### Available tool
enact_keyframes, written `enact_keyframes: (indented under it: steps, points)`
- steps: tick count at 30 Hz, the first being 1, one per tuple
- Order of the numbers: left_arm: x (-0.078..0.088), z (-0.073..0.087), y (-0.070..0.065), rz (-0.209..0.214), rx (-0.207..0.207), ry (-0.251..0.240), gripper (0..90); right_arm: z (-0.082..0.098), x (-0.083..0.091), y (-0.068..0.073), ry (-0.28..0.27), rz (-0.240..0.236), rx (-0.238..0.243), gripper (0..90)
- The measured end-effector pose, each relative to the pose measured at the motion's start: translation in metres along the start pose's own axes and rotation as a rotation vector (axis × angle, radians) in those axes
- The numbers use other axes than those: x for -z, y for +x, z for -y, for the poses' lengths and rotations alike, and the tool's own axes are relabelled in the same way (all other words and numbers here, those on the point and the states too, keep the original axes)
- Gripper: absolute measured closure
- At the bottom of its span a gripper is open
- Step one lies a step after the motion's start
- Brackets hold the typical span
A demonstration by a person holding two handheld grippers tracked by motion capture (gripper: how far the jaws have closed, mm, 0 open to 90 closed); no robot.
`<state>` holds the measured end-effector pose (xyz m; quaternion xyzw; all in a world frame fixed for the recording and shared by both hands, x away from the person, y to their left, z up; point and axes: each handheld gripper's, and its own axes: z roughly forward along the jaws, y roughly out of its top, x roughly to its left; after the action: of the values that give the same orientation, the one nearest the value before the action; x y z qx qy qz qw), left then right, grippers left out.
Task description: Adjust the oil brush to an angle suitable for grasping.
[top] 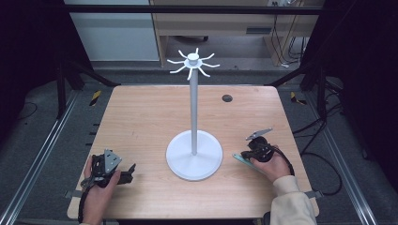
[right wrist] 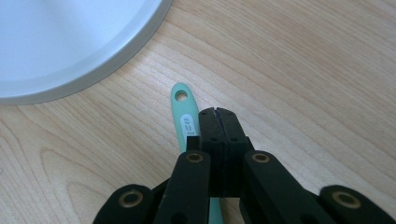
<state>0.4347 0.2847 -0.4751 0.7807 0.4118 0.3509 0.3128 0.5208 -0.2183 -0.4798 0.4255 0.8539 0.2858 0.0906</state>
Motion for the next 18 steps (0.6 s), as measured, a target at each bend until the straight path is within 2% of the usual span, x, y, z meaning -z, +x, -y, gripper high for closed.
enact_keyframes:
  steps: [3,4,8,14,18]
  points:
    - [0.0,0.001,0.002,-0.003,0.007,0.002,2.9,-0.001,0.008,0.004,-0.022,0.029,0.029,90.0]
    - [0.0,0.001,0.003,-0.004,0.01,0.0,2.9,-0.001,0.012,0.005,-0.029,0.044,0.056,90.0]
    - [-0.001,0.003,0.005,-0.009,0.016,0.005,2.9,0.004,0.031,0.007,-0.028,0.066,0.09,90.0]
    - [0.0,0.002,0.004,-0.016,0.012,0.002,2.9,0.015,0.059,0.002,0.041,0.087,0.131,89.5]
    - [0.0,0.002,0.004,-0.021,0.013,0.001,2.9,0.018,0.066,0.002,0.117,0.084,0.181,86.2]
